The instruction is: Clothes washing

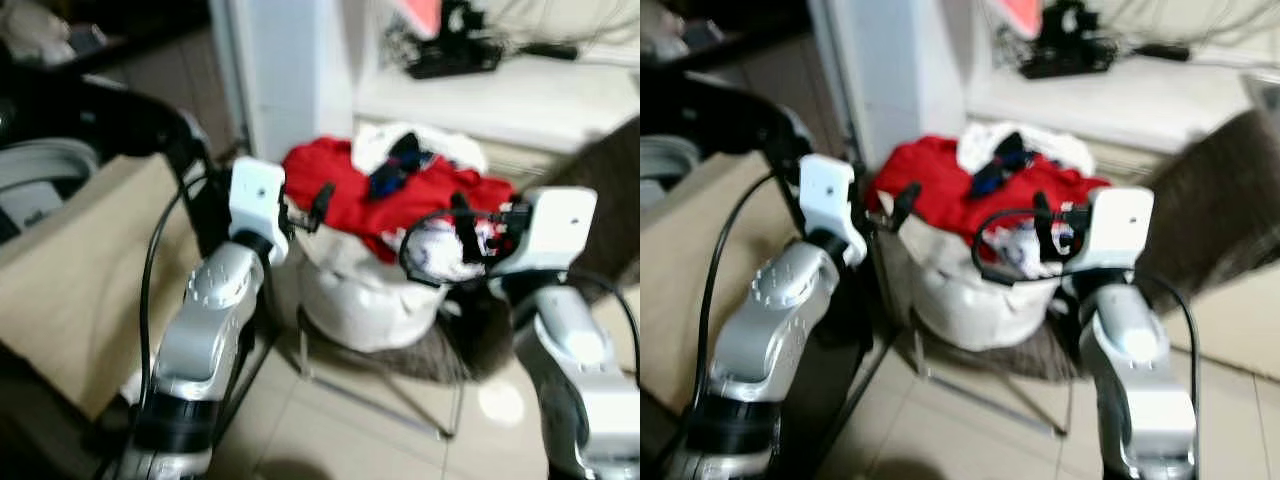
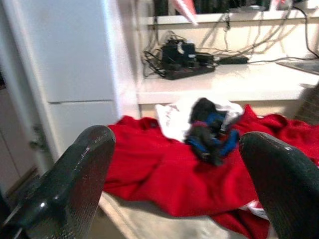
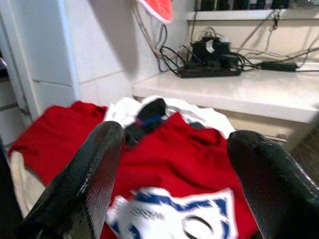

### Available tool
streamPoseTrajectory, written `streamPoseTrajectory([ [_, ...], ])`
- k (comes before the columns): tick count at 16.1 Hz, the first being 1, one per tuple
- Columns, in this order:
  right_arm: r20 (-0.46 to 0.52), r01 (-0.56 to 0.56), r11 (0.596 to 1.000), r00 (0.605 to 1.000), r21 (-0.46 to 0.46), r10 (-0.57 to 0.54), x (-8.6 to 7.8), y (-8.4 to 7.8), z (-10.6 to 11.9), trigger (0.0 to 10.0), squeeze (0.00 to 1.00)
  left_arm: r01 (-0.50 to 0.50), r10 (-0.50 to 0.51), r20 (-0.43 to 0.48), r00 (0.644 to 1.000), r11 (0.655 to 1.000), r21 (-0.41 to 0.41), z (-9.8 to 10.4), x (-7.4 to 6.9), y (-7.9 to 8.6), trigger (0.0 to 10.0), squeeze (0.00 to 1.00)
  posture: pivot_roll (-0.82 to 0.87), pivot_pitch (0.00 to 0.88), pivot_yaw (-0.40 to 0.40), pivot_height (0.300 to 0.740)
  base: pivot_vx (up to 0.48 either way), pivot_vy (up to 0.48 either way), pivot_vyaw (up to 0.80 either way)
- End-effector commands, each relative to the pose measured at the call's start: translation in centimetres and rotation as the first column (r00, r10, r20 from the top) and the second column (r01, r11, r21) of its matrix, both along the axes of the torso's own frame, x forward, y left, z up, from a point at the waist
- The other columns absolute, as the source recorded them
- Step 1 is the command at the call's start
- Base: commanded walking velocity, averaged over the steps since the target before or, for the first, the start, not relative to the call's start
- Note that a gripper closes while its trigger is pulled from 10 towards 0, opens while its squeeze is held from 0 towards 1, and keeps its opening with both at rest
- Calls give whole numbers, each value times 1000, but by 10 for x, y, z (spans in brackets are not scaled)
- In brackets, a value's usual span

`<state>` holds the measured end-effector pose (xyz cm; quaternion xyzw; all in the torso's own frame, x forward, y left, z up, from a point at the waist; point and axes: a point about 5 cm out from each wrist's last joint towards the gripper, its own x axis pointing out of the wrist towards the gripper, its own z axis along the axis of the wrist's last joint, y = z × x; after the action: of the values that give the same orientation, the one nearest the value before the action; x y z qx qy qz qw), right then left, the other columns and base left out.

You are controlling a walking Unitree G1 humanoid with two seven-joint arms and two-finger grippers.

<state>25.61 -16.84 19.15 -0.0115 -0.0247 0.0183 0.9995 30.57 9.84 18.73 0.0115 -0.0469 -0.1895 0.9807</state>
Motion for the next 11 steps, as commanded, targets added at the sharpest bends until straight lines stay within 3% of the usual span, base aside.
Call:
streamPoseTrajectory([
  [1,-3,-11,1000,1000,7,11,0,3,-1,10000,0,-31,31,-5,999,999,11,-1,2,9,10000,0,-137,0,31,740,0,480,0],
  [5,-18,19,1000,1000,-2,-19,1,0,-4,10000,0,-7,7,6,1000,1000,1,2,1,4,10000,0,-136,0,36,740,0,0,0],
  [7,-22,18,1000,1000,6,-18,1,0,-4,10000,0,-24,24,20,1000,1000,-15,2,1,5,10000,0,-136,0,37,740,300,0,0],
  [10,-34,24,999,999,22,-23,3,-1,-5,10000,0,-46,46,14,999,998,-31,2,1,10,10000,0,-132,0,32,740,423,0,-756],
  [11,-35,29,999,999,18,-28,4,-2,-5,10000,0,-50,50,15,999,998,-33,2,1,11,10000,0,-132,0,32,740,431,0,0],
])
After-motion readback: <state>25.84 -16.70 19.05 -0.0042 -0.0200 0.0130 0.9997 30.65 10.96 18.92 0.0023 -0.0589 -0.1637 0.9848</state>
